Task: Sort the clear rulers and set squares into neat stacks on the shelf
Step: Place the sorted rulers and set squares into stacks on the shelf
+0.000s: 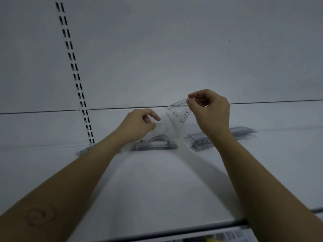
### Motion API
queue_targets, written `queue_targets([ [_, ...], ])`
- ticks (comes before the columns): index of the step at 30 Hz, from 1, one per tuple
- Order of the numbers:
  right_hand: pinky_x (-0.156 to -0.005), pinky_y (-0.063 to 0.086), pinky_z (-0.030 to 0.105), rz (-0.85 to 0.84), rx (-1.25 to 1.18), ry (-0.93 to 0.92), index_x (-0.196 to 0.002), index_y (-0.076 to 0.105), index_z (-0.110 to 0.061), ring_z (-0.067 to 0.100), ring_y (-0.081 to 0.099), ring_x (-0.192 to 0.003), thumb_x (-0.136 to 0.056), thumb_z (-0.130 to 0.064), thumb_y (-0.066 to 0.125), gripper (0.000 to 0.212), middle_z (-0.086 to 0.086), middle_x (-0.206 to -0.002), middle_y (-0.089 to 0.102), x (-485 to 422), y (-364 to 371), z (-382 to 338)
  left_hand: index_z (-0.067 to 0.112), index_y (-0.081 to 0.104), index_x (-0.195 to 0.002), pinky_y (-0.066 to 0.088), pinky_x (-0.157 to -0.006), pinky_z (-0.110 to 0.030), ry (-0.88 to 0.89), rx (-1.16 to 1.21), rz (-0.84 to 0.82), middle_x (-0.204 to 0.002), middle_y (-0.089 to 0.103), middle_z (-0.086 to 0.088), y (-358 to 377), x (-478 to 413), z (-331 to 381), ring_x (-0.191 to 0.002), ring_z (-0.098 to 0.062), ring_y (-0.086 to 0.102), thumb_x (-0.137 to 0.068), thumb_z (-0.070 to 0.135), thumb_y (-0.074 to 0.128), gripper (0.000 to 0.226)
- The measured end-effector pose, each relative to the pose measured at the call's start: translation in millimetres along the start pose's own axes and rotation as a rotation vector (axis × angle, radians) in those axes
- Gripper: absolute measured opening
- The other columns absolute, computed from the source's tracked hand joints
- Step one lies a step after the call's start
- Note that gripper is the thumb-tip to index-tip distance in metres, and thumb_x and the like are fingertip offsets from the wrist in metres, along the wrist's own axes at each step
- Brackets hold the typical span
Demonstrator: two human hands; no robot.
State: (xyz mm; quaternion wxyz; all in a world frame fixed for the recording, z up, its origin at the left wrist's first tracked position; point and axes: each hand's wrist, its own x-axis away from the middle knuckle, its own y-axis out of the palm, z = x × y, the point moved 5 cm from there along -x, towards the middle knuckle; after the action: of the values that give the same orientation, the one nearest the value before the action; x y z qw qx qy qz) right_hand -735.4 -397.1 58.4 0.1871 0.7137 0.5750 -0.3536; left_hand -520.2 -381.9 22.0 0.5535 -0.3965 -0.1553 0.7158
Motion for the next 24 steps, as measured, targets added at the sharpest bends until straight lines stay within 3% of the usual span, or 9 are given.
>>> queue_targets([
  [5,-0.059,0.043,0.007,-0.038,0.022,0.011,-0.085,0.074,-0.018,-0.003,0.055,-0.061,-0.081,-0.017,0.070,0.005,-0.009,-0.071,0.067,3.7,4.8,2.0,0.015,0.067,-0.089,0.036,-0.051,-0.019,-0.040,0.161,-0.169,-0.053,0.058,0.009,-4.4,16.1,-8.3,-0.049,-0.005,0.048,-0.092,0.009,0.057,0.013],
  [10,-0.060,0.043,0.006,-0.059,0.047,0.005,-0.086,0.074,-0.018,-0.003,0.056,-0.062,-0.082,-0.019,0.070,0.006,-0.010,-0.071,0.067,4.2,6.5,4.1,0.013,0.074,-0.088,0.040,-0.060,-0.026,-0.111,0.336,-0.191,-0.089,0.075,-0.003,-13.9,18.5,-17.0,-0.071,-0.013,0.059,-0.088,0.001,0.055,0.023],
  [14,-0.061,0.042,0.007,-0.091,0.034,0.033,-0.089,0.075,-0.022,-0.003,0.056,-0.061,-0.083,-0.023,0.071,0.007,-0.011,-0.070,0.066,5.7,7.8,6.2,0.010,0.074,-0.099,0.044,-0.068,-0.030,-0.110,0.379,-0.265,-0.099,0.075,-0.004,-18.4,19.4,-19.7,-0.083,-0.019,0.065,-0.088,0.000,0.053,0.026],
  [17,-0.065,0.046,0.017,-0.110,0.038,0.058,-0.091,0.076,-0.024,-0.003,0.058,-0.064,-0.084,-0.026,0.070,0.009,-0.011,-0.073,0.069,6.6,9.9,8.3,0.011,0.071,-0.107,0.051,-0.077,-0.029,-0.058,0.304,-0.320,-0.101,0.075,0.000,-20.9,20.6,-18.0,-0.094,-0.016,0.069,-0.087,-0.009,0.052,0.034],
  [20,-0.071,0.056,0.033,-0.087,0.026,0.077,-0.091,0.076,-0.024,0.003,0.061,-0.067,-0.084,-0.027,0.070,0.010,-0.008,-0.074,0.070,5.5,8.3,9.6,0.020,0.074,-0.098,0.047,-0.071,-0.011,0.023,0.093,-0.216,-0.087,0.075,0.005,-23.9,17.7,-14.7,-0.082,-0.005,0.068,-0.081,0.005,0.072,0.022],
  [23,-0.073,0.058,0.039,-0.060,0.021,0.088,-0.092,0.076,-0.023,0.005,0.061,-0.067,-0.084,-0.027,0.070,0.011,-0.007,-0.074,0.070,3.8,4.7,10.6,0.026,0.073,-0.081,0.041,-0.064,-0.017,0.125,-0.092,-0.016,-0.082,0.067,0.006,-32.2,11.8,-11.0,-0.071,-0.009,0.057,-0.081,0.025,0.074,0.001],
  [24,-0.073,0.058,0.040,-0.051,0.022,0.087,-0.092,0.076,-0.023,0.005,0.061,-0.068,-0.085,-0.027,0.070,0.010,-0.007,-0.075,0.070,3.3,3.9,11.0,0.027,0.070,-0.080,0.039,-0.065,-0.018,0.165,-0.160,0.028,-0.085,0.060,0.007,-35.6,10.9,-8.6,-0.073,-0.008,0.053,-0.085,0.028,0.070,0.005],
])
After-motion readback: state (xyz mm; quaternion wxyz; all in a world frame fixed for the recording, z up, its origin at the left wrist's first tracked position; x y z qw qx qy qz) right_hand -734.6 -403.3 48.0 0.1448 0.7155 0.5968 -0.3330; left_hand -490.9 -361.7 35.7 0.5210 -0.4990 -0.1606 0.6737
